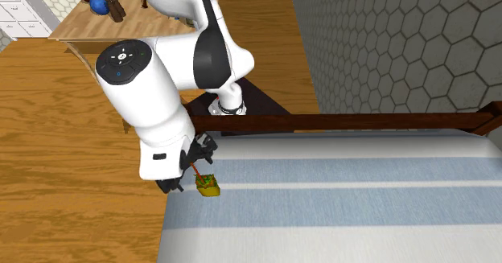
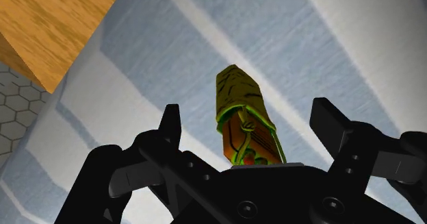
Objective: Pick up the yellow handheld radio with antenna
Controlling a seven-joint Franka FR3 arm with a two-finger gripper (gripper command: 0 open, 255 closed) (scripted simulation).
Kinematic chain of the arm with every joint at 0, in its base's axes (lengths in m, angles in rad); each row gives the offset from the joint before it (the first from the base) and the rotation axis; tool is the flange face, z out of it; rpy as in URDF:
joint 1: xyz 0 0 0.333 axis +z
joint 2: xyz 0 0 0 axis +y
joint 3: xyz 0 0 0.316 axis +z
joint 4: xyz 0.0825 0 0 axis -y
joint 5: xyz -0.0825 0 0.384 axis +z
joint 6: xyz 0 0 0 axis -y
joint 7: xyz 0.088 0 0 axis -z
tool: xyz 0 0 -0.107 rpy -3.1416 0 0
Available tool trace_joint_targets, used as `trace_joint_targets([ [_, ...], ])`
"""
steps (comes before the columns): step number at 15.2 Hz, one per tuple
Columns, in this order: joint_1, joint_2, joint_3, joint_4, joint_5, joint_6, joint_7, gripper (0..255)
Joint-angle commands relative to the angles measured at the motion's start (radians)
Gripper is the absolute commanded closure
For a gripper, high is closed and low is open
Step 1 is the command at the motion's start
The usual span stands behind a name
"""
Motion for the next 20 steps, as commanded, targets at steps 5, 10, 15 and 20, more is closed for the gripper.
trace_joint_targets([
  [5, -0.001, -0.003, 0.0, -0.009, -0.002, 0.006, 0.001, 255],
  [10, -0.001, -0.003, 0.0, -0.009, -0.002, 0.007, 0.001, 255],
  [15, 0.003, 0.002, 0.008, 0.047, 0.005, -0.044, -0.001, 255],
  [20, 0.01, 0.015, 0.014, 0.123, 0.016, -0.109, -0.005, 255],
])
